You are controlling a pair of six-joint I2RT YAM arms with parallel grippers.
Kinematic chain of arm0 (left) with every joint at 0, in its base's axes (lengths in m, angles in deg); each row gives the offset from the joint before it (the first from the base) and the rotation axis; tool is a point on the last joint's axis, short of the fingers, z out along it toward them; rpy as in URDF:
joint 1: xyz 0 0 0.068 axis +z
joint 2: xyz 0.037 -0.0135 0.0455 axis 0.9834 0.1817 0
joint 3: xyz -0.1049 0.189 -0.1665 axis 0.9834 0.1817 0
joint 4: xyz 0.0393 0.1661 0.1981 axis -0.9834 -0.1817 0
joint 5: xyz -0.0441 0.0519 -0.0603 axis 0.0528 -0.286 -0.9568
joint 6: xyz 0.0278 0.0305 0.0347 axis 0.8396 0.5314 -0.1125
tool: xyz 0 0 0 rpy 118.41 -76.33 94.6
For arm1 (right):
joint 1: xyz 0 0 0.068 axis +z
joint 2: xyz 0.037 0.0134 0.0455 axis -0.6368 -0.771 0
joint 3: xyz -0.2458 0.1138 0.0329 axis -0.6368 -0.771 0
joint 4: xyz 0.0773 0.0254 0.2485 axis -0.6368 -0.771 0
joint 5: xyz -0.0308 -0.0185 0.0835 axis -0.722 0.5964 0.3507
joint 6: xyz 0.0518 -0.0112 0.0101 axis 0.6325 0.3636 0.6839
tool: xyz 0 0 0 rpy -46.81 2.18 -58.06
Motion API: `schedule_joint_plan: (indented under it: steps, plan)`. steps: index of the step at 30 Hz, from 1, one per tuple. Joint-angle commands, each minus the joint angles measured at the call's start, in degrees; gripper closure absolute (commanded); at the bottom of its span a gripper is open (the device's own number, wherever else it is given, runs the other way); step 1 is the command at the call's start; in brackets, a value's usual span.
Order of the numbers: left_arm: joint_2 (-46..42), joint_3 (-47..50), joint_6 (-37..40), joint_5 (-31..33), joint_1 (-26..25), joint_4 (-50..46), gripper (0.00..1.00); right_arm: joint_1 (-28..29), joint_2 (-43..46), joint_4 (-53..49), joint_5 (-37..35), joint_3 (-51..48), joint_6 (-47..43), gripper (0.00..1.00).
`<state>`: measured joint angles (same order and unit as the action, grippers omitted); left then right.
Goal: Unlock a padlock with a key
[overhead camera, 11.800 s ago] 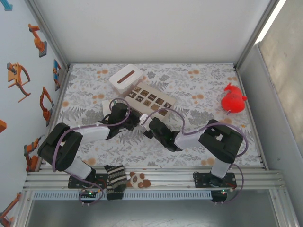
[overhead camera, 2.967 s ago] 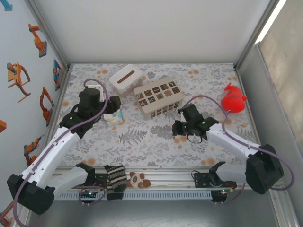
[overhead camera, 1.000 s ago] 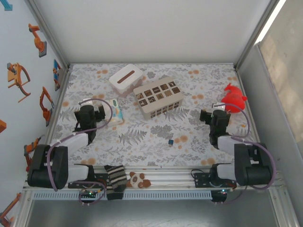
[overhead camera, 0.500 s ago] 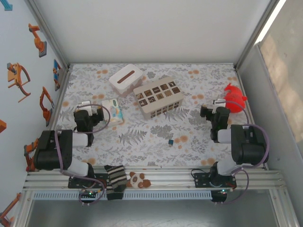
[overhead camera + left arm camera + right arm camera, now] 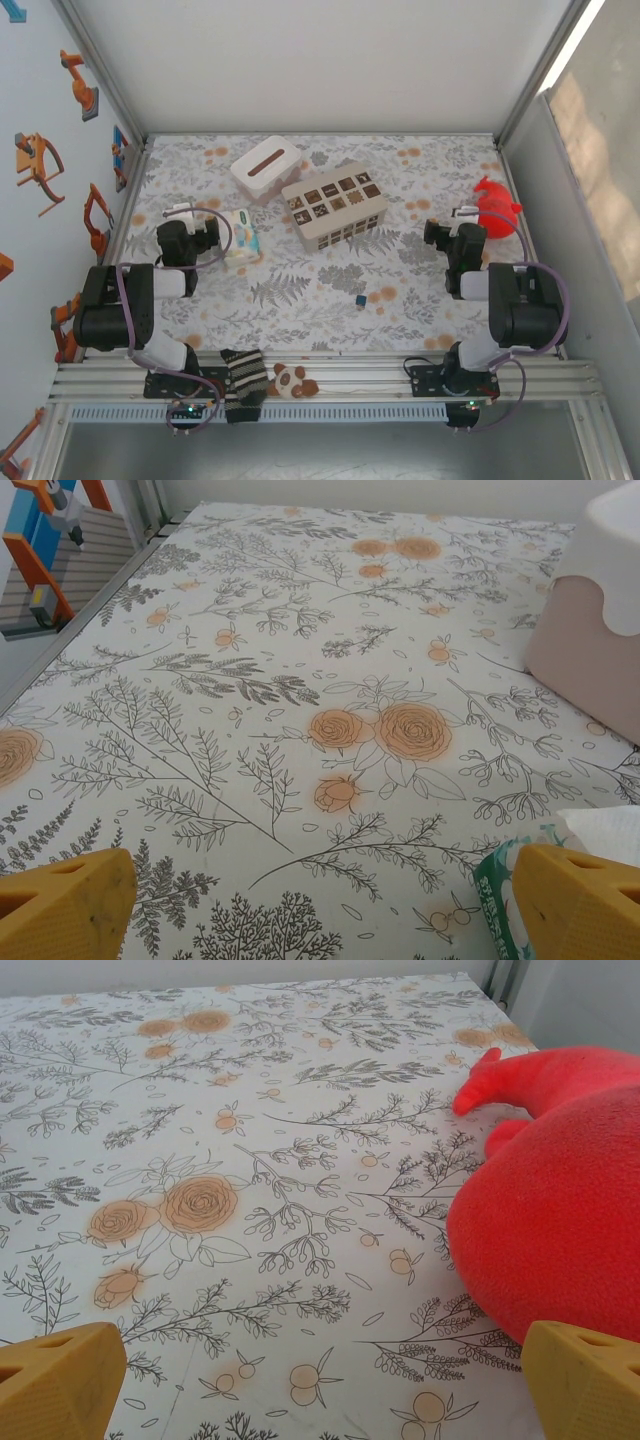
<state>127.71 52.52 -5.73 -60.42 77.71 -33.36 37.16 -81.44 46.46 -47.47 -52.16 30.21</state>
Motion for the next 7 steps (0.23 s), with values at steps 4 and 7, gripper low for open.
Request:
schedule_joint_plan:
  steps: [4,7]
  plan:
    - [-0.27,-0.24,-0.80,0.38,0.16,-0.48,0.04,-0.24,0.27,0.14,0.43,0.74,0.23,0.00]
    - [-0.23,-0.25,-0.75,0.38,0.16,-0.44,0.04,-0.19,0.27,0.14,0.43,0.72,0.20,0.00]
